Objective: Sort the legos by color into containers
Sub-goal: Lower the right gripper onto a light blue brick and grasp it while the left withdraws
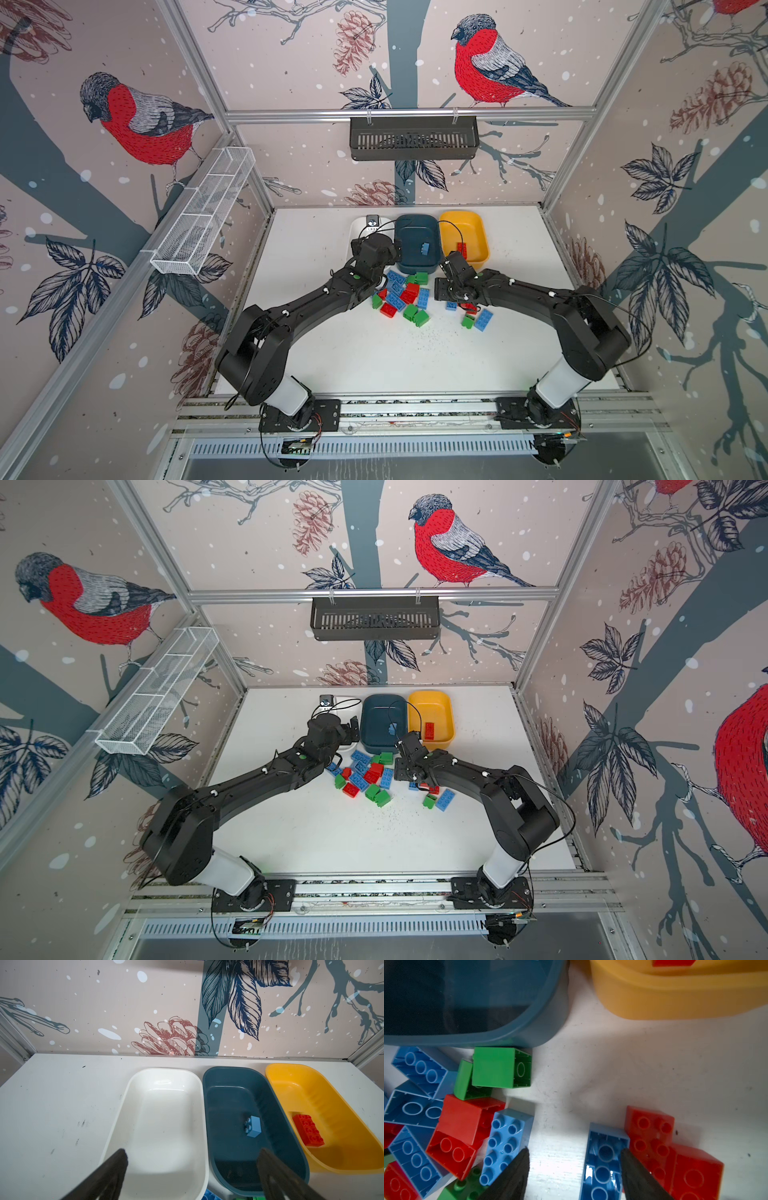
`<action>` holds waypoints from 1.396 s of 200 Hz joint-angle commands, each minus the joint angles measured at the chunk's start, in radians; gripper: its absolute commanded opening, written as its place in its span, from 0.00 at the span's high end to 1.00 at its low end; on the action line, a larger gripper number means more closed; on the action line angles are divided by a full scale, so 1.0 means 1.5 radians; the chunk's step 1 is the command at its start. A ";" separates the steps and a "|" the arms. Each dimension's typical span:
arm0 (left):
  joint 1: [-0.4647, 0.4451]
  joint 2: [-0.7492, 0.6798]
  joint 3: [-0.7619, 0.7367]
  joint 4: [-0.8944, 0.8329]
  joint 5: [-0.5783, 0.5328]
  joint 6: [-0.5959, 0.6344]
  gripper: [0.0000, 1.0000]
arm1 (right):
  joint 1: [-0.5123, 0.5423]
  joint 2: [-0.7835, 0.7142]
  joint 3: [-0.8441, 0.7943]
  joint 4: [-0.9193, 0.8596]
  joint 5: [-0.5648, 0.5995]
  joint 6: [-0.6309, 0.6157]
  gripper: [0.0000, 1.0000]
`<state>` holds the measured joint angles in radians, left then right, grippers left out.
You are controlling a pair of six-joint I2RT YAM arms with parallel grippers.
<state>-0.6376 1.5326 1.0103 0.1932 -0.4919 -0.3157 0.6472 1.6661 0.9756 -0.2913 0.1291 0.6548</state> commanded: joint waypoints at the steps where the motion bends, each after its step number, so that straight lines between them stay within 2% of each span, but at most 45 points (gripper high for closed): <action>1: 0.002 -0.002 0.000 -0.001 -0.024 -0.007 0.03 | 0.002 0.005 -0.005 -0.011 0.015 0.007 0.31; 16: 0.002 0.001 0.003 -0.002 -0.025 -0.008 0.03 | 0.002 0.009 -0.008 -0.005 0.004 0.002 0.31; 52: 0.002 0.009 0.009 -0.005 -0.025 -0.009 0.03 | 0.016 0.029 0.001 0.024 -0.077 -0.035 0.34; 80: 0.002 0.010 0.010 -0.011 -0.027 -0.010 0.03 | 0.027 0.009 0.016 0.018 -0.061 -0.049 0.34; 114: 0.002 0.015 0.010 -0.014 -0.029 -0.010 0.03 | 0.027 -0.012 0.023 -0.024 -0.002 -0.056 0.33; 155: 0.002 0.021 0.015 -0.019 -0.030 -0.012 0.03 | 0.028 0.033 0.032 -0.055 0.017 -0.050 0.34; 199: 0.002 0.016 0.011 -0.016 -0.040 -0.016 0.03 | 0.040 0.075 0.038 -0.055 0.004 -0.063 0.47; 229: 0.002 0.016 0.012 -0.020 -0.054 -0.012 0.03 | 0.041 0.069 0.039 -0.046 0.009 -0.068 0.65; 279: 0.019 -0.014 -0.012 -0.010 -0.066 -0.032 0.03 | 0.041 -0.005 0.019 0.008 0.041 -0.089 0.75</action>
<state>-0.6205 1.5326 1.0115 0.1623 -0.5751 -0.3412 0.7055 1.7092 1.0172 -0.3508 0.1589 0.5518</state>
